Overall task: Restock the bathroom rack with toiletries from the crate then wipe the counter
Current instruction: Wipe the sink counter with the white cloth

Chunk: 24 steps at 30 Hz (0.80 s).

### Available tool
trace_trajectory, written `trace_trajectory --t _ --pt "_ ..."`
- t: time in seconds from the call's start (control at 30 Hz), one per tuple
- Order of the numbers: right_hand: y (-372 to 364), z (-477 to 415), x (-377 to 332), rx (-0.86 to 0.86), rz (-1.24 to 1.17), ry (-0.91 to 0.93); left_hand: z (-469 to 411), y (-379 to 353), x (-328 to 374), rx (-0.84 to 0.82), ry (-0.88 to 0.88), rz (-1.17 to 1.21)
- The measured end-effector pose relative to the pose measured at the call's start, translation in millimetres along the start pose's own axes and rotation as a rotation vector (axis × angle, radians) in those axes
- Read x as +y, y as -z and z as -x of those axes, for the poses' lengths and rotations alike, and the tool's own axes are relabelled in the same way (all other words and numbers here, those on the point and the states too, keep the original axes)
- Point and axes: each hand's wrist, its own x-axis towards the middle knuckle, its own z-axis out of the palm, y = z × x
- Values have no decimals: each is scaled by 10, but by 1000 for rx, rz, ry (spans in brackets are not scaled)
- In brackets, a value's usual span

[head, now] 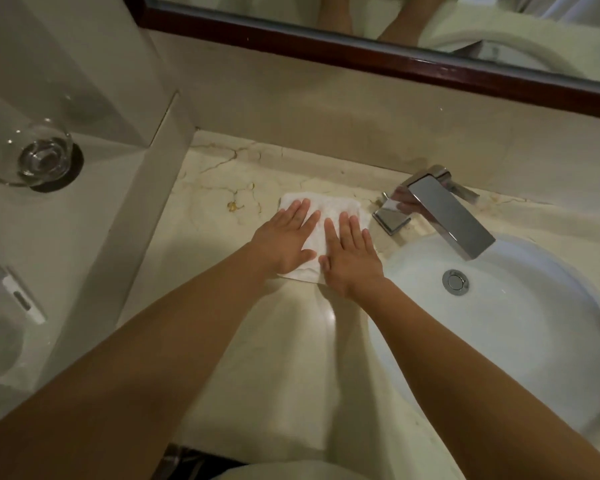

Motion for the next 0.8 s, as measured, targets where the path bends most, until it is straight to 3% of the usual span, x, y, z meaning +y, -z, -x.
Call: trace_trajectory --t 0.4,0.8 --pt "483 -714 -7 -2 -76 -140 -710 496 -346 0 -61 -1" --pt "477 -734 -6 -8 -111 -116 -684 382 -418 87 -113 -84"
